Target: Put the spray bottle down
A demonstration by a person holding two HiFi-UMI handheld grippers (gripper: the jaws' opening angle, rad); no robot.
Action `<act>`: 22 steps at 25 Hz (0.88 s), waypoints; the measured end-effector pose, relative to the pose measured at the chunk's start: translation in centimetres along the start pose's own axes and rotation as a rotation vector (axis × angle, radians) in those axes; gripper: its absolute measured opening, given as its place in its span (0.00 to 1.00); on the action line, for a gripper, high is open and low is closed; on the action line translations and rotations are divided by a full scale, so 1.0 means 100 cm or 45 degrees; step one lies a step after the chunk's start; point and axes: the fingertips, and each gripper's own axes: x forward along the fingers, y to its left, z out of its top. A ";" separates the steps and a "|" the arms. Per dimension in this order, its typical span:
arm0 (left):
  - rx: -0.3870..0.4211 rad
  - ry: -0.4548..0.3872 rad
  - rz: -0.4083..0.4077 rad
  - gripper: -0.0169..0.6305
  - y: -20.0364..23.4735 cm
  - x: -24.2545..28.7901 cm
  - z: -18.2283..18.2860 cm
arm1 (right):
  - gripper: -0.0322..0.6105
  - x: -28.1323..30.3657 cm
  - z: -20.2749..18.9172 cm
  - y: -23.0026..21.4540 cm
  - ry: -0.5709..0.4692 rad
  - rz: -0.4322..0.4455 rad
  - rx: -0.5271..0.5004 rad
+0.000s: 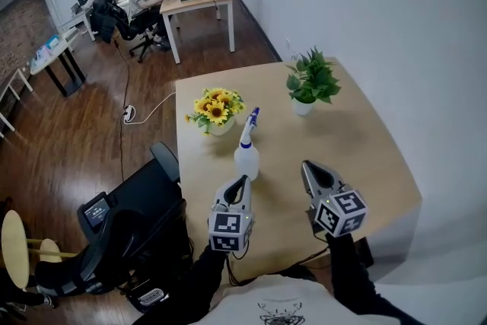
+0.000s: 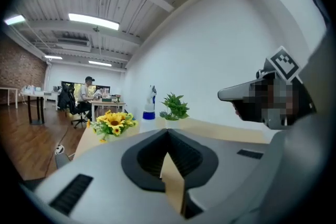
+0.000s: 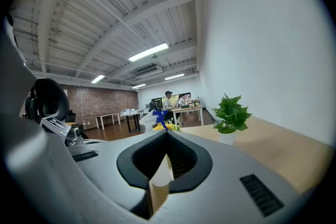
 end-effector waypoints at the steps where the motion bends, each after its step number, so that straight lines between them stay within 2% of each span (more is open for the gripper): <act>1: -0.021 0.020 -0.035 0.01 -0.006 -0.003 -0.001 | 0.02 -0.001 0.001 0.001 -0.011 0.004 0.008; 6: -0.040 0.088 -0.186 0.01 -0.033 -0.015 -0.002 | 0.02 -0.004 0.005 0.003 -0.045 0.003 0.026; 10: -0.042 0.130 -0.242 0.01 -0.044 -0.019 -0.005 | 0.02 -0.003 0.007 0.010 -0.049 0.024 0.010; 15: 0.011 0.158 -0.336 0.01 -0.059 -0.024 -0.009 | 0.02 -0.002 0.005 0.016 -0.046 0.042 -0.006; 22: 0.025 0.154 -0.368 0.01 -0.068 -0.025 -0.004 | 0.02 -0.002 0.008 0.019 -0.054 0.057 -0.020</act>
